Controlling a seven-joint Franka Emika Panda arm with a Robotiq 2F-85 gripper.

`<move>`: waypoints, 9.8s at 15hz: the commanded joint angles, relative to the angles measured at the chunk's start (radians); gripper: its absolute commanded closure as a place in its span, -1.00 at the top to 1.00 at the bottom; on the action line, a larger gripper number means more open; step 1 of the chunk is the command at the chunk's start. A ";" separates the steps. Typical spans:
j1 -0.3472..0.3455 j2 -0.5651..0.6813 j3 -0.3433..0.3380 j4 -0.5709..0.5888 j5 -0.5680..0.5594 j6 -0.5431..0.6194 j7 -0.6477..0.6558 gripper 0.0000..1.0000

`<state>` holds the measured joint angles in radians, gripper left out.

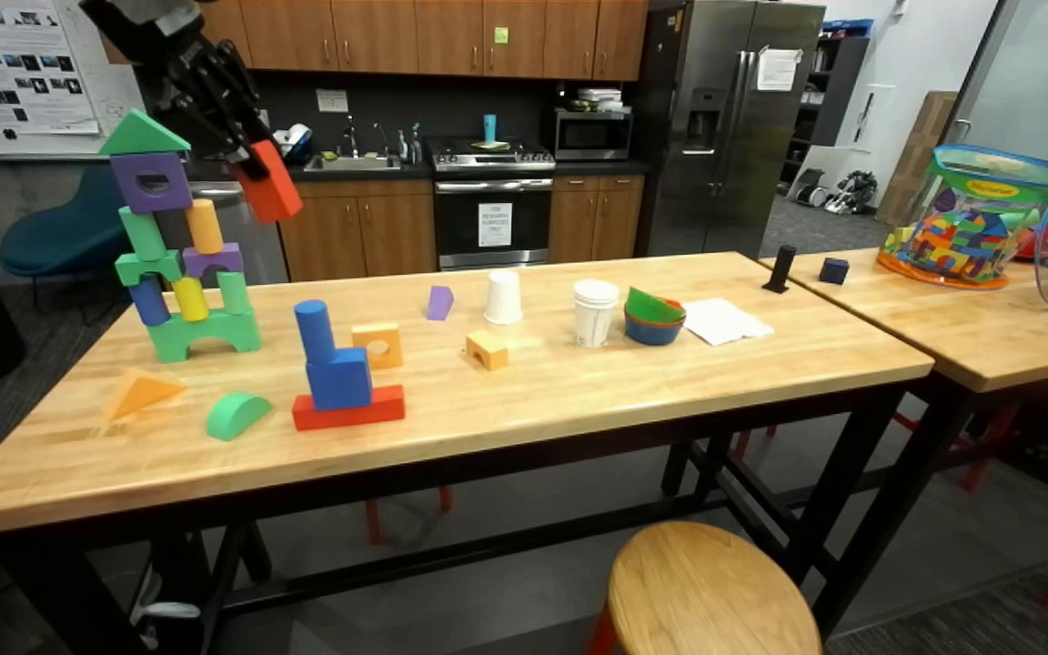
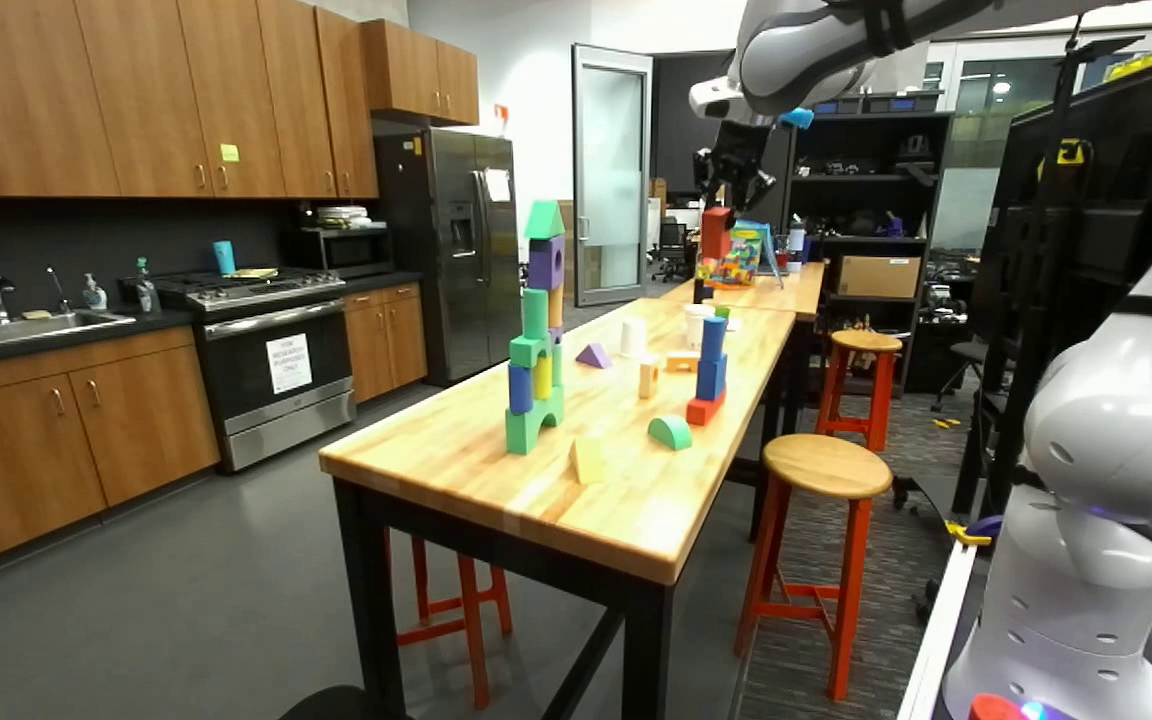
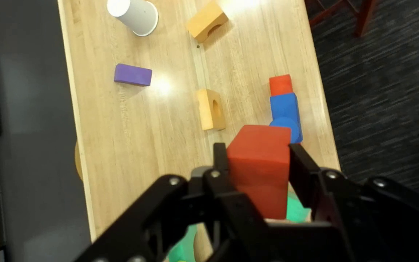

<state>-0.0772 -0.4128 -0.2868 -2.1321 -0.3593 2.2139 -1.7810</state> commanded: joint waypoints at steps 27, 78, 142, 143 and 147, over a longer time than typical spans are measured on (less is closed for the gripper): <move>-0.043 0.031 -0.019 0.001 0.026 0.049 -0.160 -0.12; -0.137 0.329 -0.084 0.229 0.410 -0.022 -0.529 -0.62; -0.228 0.398 -0.026 0.126 0.333 0.043 -0.388 -0.12; -0.228 0.395 -0.025 0.125 0.332 0.043 -0.388 -0.12; -0.228 0.393 -0.025 0.121 0.331 0.044 -0.388 -0.12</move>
<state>-0.3066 -0.0200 -0.3105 -2.0130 -0.0284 2.2601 -2.1691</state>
